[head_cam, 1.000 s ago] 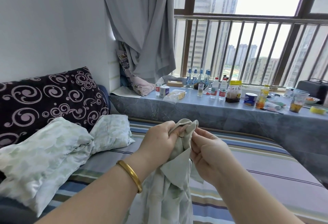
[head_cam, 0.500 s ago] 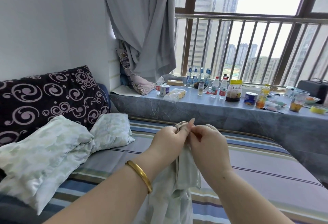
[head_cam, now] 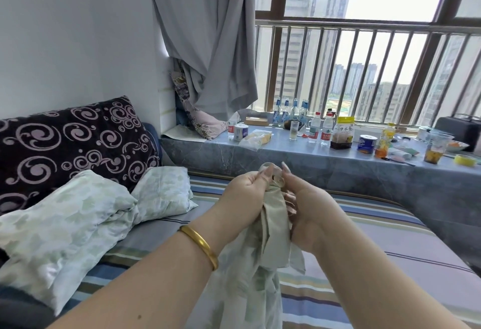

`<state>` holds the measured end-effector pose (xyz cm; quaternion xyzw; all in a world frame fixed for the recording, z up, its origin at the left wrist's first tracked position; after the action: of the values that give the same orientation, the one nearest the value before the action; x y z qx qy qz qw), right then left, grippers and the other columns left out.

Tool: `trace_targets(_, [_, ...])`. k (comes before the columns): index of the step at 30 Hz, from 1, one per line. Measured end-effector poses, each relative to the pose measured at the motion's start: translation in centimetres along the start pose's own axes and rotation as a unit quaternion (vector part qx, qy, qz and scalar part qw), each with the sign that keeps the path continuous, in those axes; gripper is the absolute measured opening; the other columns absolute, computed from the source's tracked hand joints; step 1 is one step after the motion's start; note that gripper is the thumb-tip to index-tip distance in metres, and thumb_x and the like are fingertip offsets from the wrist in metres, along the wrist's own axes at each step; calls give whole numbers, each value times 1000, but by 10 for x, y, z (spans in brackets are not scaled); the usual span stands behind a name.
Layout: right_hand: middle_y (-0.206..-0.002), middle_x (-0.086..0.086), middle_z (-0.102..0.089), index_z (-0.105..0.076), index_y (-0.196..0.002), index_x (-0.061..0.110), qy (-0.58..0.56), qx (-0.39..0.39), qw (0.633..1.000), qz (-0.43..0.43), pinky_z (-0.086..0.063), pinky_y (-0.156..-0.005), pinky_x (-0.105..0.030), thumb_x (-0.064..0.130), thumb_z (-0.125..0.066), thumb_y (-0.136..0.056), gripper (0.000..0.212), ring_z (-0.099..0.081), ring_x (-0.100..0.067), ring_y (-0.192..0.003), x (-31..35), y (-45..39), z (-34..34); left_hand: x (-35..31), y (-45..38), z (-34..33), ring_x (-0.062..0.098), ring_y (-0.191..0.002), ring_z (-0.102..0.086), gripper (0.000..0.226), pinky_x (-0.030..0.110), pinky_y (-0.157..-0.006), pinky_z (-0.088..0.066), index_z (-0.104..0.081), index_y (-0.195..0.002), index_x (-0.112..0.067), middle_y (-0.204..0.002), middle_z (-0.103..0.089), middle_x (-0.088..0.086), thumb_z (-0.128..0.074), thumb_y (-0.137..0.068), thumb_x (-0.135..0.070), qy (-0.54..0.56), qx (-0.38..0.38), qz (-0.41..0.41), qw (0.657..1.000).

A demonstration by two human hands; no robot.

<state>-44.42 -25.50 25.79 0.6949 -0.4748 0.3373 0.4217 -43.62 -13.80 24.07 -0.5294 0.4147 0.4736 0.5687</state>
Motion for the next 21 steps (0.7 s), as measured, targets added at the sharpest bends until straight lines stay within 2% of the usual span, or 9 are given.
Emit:
trace_targets(3, [-79,-11,-71,-74,-75,9,55,36,998,-15,-56,-93,-46,62,-68,-79,53,-68,-29,-80,5,-3,0,4,4,1,8,-82,-67,37,21,-78,-52,-77,-81,-13,-95,-73,6,-46,-97,-25,-2,29,6,1000])
trace_targets(6, [-100,-19,-73,-73,-106,4,70,50,996,-11,-57,-89,-47,34,-68,-91,33,-69,-32,-85,5,-5,-2,3,2,6,-6,-58,-58,44,8,-58,-43,-75,-72,-13,-70,-71,-8,-41,-96,-28,33,-55,-12,998])
trace_targets(7, [-99,-19,-72,-70,-111,3,71,37,997,6,-57,-85,-46,28,-67,-93,31,-68,-31,-83,6,-6,-2,1,-1,10,-5,-61,-57,41,11,-61,-42,-73,-76,-17,-73,-69,-8,-40,-98,-25,48,-101,-4,994])
trace_targets(9, [-89,-15,-73,-71,-108,8,72,32,996,31,-60,-72,-42,27,-67,-92,25,-68,-27,-71,13,-7,-3,1,-11,20,5,-90,-57,20,25,-79,-43,-64,-101,-27,-110,-64,2,-47,-93,-20,52,-141,28,988])
trace_targets(12, [-94,-16,-75,-70,-108,13,66,73,995,34,-61,-72,-44,32,-69,-90,26,-69,-29,-76,26,-8,-9,14,-23,38,19,-111,-53,74,47,-99,-48,-37,-139,-48,-140,-44,3,-58,-78,-11,121,-24,117,985])
trace_targets(14, [-98,-18,-71,-67,-114,16,70,107,991,29,-60,-75,-46,35,-68,-90,31,-66,-31,-82,33,-7,-14,19,-22,42,24,-102,-67,74,46,-90,-57,-36,-135,-54,-132,-58,7,-64,-81,-12,137,76,166,974])
trace_targets(17, [-87,-13,-66,-63,-120,17,81,138,987,31,-61,-65,-43,38,-66,-91,36,-65,-28,-69,43,-5,-27,27,-22,44,21,-86,-73,37,41,-83,-61,-59,-118,-39,-99,-77,6,-68,-84,-28,40,141,191,971])
trace_targets(19, [-92,-13,-67,-63,-122,13,101,125,986,48,-62,-70,-47,39,-66,-91,41,-66,-29,-77,48,-5,-35,30,-26,46,22,-85,-68,14,48,-94,-56,-71,-104,-25,-92,-77,8,-61,-95,-21,-2,89,161,983])
trace_targets(21, [-100,-17,-71,-66,-120,12,134,115,981,74,-59,-82,-53,41,-69,-88,43,-68,-32,-89,50,-4,-41,26,-30,50,23,-79,-64,20,46,-79,-58,-70,-102,-12,-93,-73,16,-51,-100,-17,14,-15,120,993])
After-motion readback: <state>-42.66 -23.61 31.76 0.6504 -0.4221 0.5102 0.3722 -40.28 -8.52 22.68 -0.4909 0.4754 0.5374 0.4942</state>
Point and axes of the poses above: each hand's wrist, its own y-axis away from the middle knuckle, its own z-axis out of the back of the hand, x = y × z, the point moved 1 cm from there along -y, towards the middle knuckle
